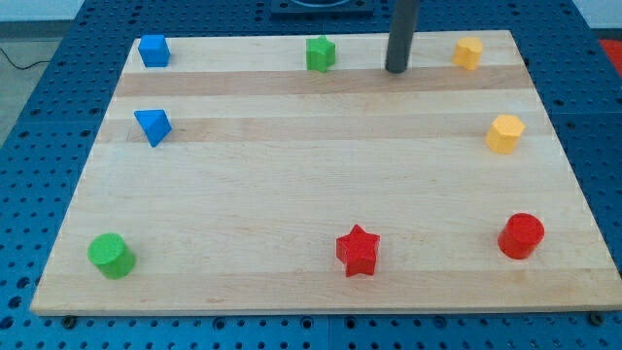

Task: Push the green star to the bottom right of the blue cube

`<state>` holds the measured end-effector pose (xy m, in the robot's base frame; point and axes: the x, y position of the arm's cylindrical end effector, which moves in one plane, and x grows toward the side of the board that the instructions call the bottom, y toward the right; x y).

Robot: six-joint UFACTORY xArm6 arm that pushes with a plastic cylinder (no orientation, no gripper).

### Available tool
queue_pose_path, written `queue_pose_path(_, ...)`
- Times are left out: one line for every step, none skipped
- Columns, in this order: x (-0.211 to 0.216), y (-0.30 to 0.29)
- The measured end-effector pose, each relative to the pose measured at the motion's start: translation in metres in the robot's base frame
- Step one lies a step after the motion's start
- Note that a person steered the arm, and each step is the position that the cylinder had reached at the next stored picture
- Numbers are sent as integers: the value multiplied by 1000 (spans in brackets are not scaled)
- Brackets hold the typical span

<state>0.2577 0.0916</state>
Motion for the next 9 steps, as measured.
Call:
queue_pose_path(-19,-63)
queue_pose_path(-31,-138)
queue_pose_path(-31,-213)
queue_pose_path(-31,-248)
queue_pose_path(-27,-205)
queue_pose_path(-4,-191)
queue_pose_path(12,-234)
queue_pose_path(6,-302)
queue_pose_path(4,-338)
